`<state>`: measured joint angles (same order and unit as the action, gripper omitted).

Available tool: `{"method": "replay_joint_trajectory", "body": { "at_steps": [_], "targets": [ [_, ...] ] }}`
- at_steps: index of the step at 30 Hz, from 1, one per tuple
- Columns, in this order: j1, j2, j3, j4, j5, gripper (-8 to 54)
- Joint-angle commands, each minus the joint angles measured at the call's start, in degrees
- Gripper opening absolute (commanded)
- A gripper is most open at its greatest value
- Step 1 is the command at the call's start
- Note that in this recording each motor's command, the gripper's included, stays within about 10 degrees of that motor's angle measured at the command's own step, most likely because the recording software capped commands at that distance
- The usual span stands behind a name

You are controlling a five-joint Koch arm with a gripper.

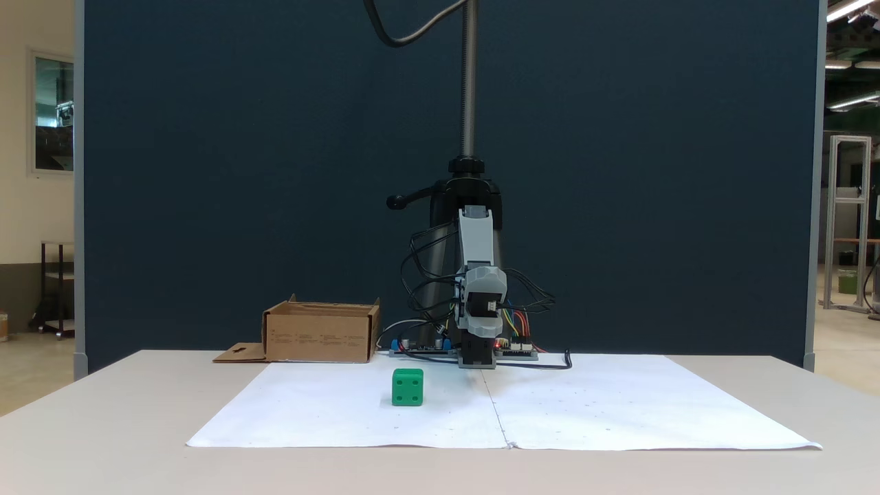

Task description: Grasp a green dice and put it in the bin.

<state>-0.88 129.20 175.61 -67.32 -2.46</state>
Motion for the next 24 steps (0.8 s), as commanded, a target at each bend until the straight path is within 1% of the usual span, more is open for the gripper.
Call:
{"method": "replay_joint_trajectory", "body": {
  "at_steps": [1, 19, 21, 24],
  "targets": [
    [-0.35, 6.33, 3.08, -0.97, -4.22, 41.6],
    [-0.62, 6.33, 3.08, -0.88, -4.48, 41.5],
    [-0.53, 6.33, 1.67, 2.64, -4.57, 41.5],
    [1.05, 6.33, -6.24, 15.10, -4.48, 41.6]
  ]
}}
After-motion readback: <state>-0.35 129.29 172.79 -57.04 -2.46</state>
